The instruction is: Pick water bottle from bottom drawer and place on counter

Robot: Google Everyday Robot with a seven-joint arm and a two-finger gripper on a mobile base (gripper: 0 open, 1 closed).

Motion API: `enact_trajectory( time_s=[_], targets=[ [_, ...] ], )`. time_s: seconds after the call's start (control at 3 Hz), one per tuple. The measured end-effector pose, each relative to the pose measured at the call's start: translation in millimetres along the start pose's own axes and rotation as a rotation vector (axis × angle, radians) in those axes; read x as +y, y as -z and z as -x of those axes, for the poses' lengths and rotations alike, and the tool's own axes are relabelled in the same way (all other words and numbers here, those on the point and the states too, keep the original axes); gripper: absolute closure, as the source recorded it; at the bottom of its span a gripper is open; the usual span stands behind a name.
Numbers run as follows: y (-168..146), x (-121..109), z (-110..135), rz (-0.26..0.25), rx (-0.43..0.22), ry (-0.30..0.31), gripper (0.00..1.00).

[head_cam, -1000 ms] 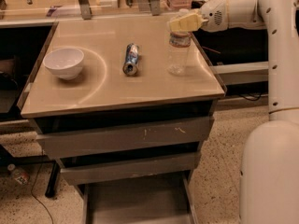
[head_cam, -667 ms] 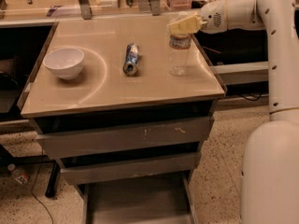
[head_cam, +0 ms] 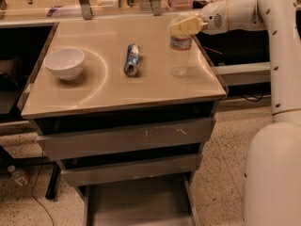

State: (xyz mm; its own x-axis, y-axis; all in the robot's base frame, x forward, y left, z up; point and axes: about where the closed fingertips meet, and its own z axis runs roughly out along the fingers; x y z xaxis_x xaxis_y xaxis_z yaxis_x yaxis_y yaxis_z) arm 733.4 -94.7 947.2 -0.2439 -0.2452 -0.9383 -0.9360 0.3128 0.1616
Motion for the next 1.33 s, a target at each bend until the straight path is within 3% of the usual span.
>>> enact_trajectory(
  time_s=[1.0, 1.33],
  targets=[
    [-0.1, 0.0, 0.0, 0.000, 0.000, 0.000, 0.13],
    [-0.4, 0.0, 0.0, 0.000, 0.000, 0.000, 0.00]
  ],
)
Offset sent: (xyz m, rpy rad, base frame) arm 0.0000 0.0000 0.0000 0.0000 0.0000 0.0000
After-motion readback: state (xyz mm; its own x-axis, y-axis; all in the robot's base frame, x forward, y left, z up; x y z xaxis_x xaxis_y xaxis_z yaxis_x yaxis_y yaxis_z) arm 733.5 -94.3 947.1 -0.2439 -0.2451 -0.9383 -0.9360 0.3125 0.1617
